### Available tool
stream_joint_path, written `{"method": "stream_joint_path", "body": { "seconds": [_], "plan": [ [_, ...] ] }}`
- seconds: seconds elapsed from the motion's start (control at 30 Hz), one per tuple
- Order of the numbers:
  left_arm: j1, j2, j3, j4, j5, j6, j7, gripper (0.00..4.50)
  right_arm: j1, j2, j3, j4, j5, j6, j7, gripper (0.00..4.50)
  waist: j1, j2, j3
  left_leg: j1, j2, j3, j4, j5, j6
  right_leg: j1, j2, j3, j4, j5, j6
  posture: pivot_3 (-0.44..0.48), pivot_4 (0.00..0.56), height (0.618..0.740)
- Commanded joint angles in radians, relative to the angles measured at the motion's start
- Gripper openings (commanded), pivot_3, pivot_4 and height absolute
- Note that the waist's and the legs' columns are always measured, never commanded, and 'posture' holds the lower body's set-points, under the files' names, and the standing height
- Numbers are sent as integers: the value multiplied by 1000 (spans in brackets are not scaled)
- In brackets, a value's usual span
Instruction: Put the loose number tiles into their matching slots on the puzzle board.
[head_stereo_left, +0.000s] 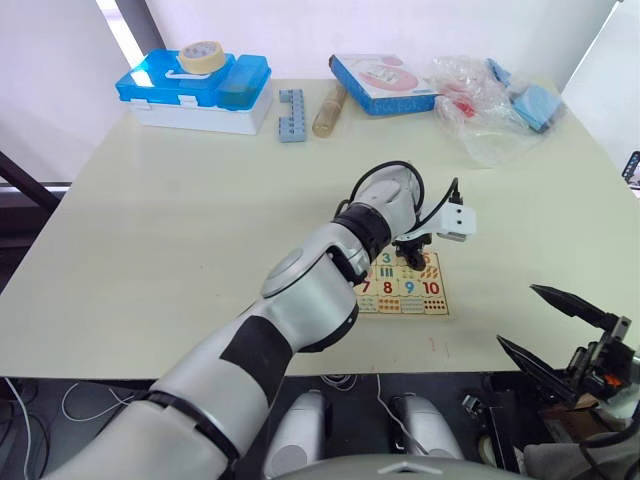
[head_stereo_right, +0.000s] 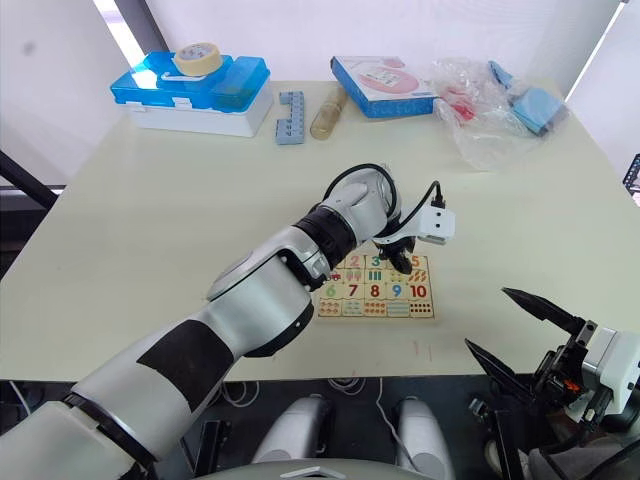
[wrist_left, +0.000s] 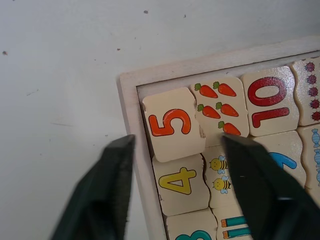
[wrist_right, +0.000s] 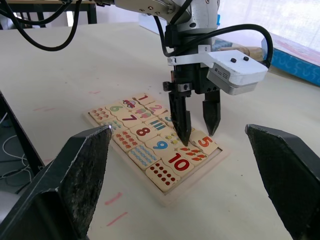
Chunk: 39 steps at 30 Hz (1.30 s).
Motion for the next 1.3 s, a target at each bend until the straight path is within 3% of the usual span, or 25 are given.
{"method": "stream_joint_path", "body": {
  "seconds": [0.03,0.2,0.3,0.43,0.67,0.8,0.93,1.03,1.3],
  "plan": [
    [-22,-2,36,-20,-13,-1,-6,4223,5,3,-7,-31,9,-21,-4,4500,0,0,0,0,0,0,1,0,0,0,0,0,0,0,0,0,150,740],
    [-49,49,107,-59,-62,11,-53,4223,-12,-1,-3,-22,7,-21,-6,4500,-2,0,0,0,0,0,4,0,0,0,0,0,3,0,0,0,150,740],
    [-21,95,201,-127,-123,15,26,4223,-22,-2,-1,-16,5,-22,-5,4500,-4,0,0,0,0,0,6,0,0,0,0,0,6,0,0,0,150,740],
    [54,175,253,-243,-201,-14,-78,4223,-36,-1,4,-8,0,-23,-7,4500,-5,1,0,0,0,0,7,0,0,0,0,0,6,0,0,0,150,740],
    [224,222,332,-436,-286,-2,25,4223,-53,7,19,9,-12,-28,-10,4500,1,0,0,-1,0,-1,9,0,0,0,0,0,7,2,-4,0,150,740],
    [322,237,340,-502,-319,-41,58,3129,-67,3,28,15,-12,-25,-12,4500,0,0,0,0,0,-1,9,0,0,1,0,0,7,3,-4,0,150,740],
    [384,250,331,-524,-328,-85,87,1182,-77,1,33,23,-13,-26,-11,4500,-1,0,0,0,0,0,9,0,0,1,0,1,7,3,-4,0,150,740],
    [411,254,315,-511,-326,-105,96,68,-81,2,36,26,-17,-28,-11,4500,1,0,-1,0,0,0,9,0,0,1,0,1,7,3,-4,0,150,740],
    [433,251,272,-486,-319,-134,81,68,-61,16,41,8,-26,-34,-21,4500,1,0,-1,0,0,0,9,0,0,1,0,1,7,3,-4,0,150,740]
  ]
}}
